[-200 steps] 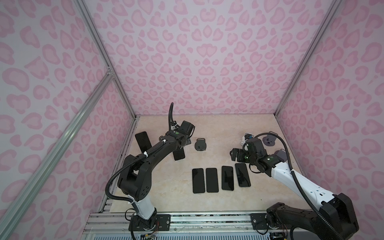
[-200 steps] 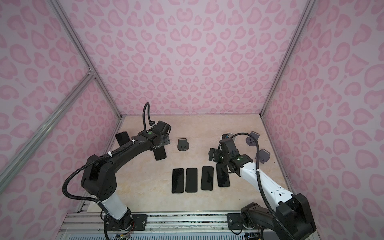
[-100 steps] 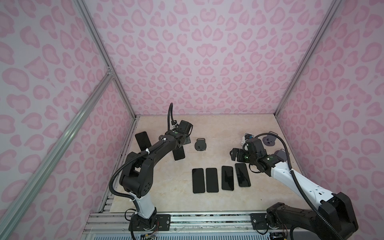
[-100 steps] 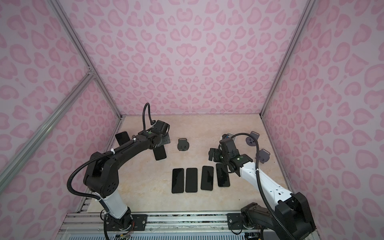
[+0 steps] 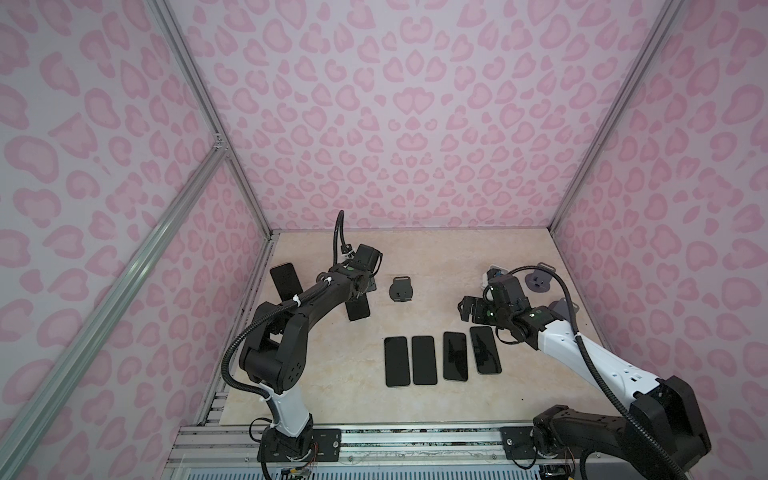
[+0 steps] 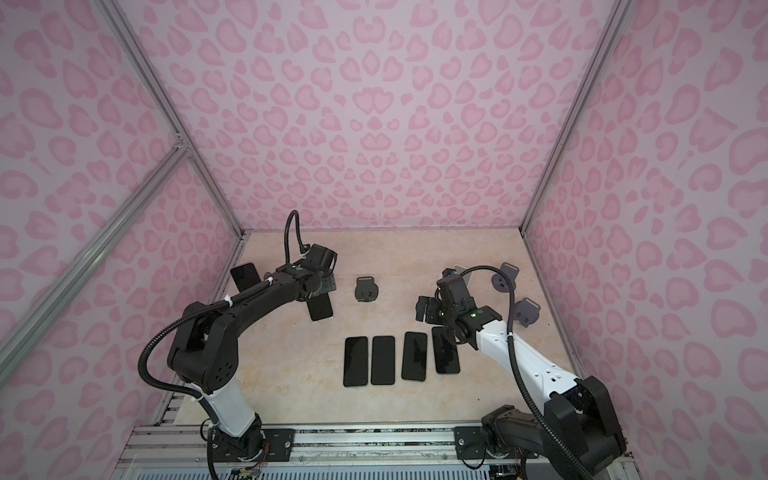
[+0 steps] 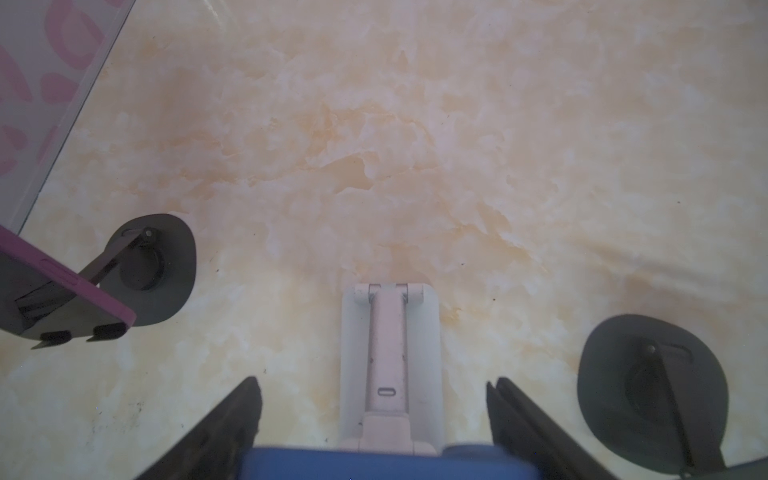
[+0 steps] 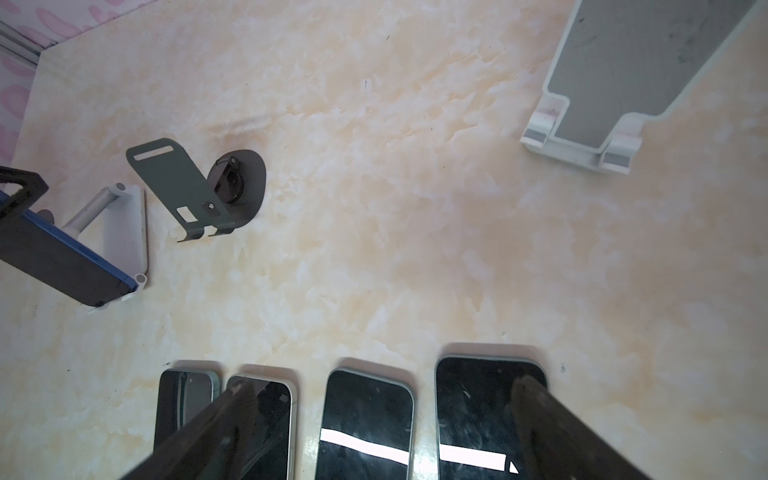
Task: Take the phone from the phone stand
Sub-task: 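Lower the left gripper around the blue-edged phone on the white stand and close, then lift the phone off the white stand with the left gripper toward the flat phones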
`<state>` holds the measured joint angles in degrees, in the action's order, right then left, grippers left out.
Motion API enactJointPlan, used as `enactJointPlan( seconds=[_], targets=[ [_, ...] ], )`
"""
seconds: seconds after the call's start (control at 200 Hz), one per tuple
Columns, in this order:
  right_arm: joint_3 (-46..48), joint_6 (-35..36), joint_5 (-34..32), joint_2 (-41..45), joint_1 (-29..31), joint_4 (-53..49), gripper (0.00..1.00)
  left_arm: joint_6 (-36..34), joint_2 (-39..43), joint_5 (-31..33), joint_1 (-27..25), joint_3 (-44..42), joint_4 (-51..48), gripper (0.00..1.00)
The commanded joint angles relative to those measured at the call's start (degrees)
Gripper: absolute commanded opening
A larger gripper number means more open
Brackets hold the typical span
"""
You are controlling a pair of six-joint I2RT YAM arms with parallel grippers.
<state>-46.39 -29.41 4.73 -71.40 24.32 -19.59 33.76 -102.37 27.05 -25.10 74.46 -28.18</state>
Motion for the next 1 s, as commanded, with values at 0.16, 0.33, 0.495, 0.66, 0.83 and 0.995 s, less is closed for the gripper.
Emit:
enactJointPlan(
  seconds=[0.16,0.33,0.495,0.66,0.83,0.995],
  targets=[
    [0.2,0.2,1.1,0.1,0.0,0.2,0.98,-1.7,1.1,-0.7,0.1,-0.7,2.8,0.74],
    [0.7,0.2,1.7,0.5,0.0,0.7,0.98,-1.8,2.6,-0.6,0.1,-1.4,2.9,0.68],
    [0.8,0.2,1.9,0.8,0.0,0.8,0.98,-1.9,4.5,-1.0,0.1,-1.6,2.4,0.62],
    [1.1,0.1,2.4,1.2,0.0,1.2,0.98,-2.2,6.7,-1.4,0.1,-2.1,1.8,0.59],
    [1.2,0.0,2.7,1.7,0.0,1.3,0.98,-2.6,8.5,-1.7,0.1,-3.0,1.5,0.57],
    [1.2,-0.2,2.9,1.9,0.0,1.5,0.98,-3.0,10.4,-2.5,0.1,-3.8,0.2,0.55]
  ],
)
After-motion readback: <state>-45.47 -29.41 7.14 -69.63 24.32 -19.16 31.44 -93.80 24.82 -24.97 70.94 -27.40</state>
